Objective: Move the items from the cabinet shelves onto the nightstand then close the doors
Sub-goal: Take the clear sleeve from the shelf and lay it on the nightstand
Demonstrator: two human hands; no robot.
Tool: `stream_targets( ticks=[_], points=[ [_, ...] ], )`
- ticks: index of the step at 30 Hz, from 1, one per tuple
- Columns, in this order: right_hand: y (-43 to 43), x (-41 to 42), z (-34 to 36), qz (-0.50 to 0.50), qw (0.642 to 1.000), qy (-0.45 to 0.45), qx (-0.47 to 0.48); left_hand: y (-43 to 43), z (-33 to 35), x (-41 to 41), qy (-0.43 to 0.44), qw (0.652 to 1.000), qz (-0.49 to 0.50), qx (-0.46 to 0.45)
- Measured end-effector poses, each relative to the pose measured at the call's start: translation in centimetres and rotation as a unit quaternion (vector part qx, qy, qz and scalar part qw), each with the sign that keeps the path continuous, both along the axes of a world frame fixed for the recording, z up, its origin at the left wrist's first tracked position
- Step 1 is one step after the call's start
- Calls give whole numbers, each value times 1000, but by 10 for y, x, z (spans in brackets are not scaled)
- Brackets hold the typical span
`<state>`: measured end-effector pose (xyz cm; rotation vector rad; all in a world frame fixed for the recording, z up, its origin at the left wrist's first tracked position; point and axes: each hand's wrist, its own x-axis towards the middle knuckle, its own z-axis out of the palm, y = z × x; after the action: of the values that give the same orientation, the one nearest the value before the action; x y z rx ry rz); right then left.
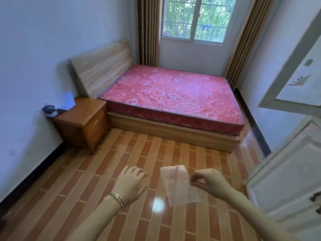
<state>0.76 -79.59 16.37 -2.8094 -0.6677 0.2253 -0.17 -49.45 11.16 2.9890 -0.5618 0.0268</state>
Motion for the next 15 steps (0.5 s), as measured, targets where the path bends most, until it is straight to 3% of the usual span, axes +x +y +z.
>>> stream_targets(
  ticks=[7,15],
  points=[
    [96,134,5,97,995,-24,10,63,1,57,-4,994,107,-29],
    [211,250,-20,194,979,-2,-67,163,-16,138,29,982,187,9]
  ],
)
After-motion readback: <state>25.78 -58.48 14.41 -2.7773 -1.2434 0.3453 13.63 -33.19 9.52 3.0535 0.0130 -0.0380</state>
